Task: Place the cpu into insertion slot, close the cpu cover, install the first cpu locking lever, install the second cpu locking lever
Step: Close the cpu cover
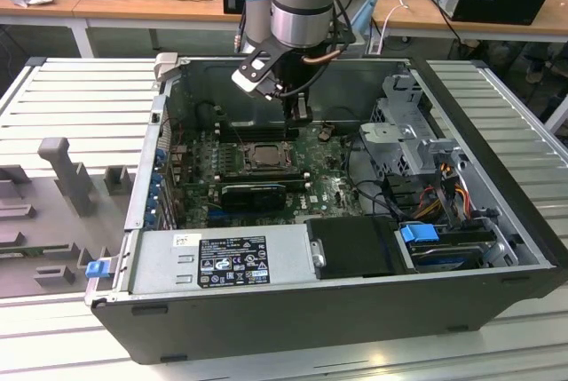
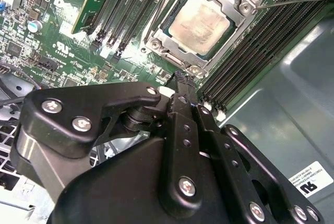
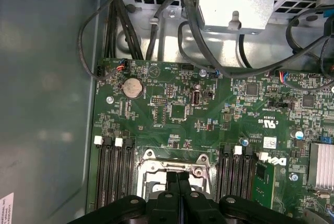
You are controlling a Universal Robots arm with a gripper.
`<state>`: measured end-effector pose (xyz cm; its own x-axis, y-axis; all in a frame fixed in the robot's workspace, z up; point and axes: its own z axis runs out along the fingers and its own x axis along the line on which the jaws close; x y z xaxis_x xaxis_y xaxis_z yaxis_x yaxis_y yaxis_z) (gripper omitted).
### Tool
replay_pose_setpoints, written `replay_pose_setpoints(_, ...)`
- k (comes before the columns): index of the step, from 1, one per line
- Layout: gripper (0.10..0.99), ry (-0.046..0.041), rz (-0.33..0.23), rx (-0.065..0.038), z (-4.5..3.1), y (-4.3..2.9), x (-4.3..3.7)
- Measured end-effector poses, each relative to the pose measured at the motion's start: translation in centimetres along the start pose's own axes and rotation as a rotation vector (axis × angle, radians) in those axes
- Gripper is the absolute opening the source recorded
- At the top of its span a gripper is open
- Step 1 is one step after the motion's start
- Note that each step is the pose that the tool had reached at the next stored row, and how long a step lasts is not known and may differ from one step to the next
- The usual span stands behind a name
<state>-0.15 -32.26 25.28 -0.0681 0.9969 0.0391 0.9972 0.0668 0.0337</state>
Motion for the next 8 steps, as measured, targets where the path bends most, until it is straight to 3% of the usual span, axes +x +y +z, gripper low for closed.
replay_pose_setpoints(8,0.106,0.0000,0.000,0.000,-0.01,-0.24,0.02)
